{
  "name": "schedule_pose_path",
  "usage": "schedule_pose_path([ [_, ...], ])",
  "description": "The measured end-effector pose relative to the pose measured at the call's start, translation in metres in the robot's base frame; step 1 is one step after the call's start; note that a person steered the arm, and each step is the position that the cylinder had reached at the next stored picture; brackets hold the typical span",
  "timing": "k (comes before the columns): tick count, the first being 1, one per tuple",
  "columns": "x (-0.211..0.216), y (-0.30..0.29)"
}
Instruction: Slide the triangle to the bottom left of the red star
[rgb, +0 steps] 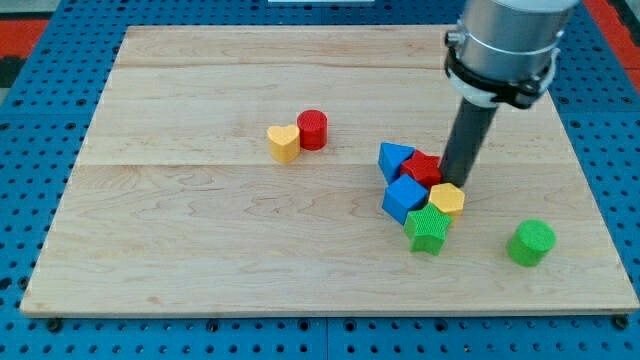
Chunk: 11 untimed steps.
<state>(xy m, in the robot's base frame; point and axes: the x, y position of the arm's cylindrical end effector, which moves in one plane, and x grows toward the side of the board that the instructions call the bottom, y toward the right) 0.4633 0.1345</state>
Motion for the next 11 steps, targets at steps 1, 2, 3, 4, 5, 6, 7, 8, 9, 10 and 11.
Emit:
schedule_pose_path([
  [1,-0.023,-0.022],
  [2,-0.045,-0.042],
  [3,-0.07,-0.048],
  [4,-0.079,-0.076],
  [5,-0.058,-0.098],
  [6,-0.026,-0.101],
  [7,0.001,-0.089],
  [8,-0.01,-0.089],
  [9,-0.026,-0.111],
  [10,-0.014,-0.134],
  [11,0.016,-0.145],
])
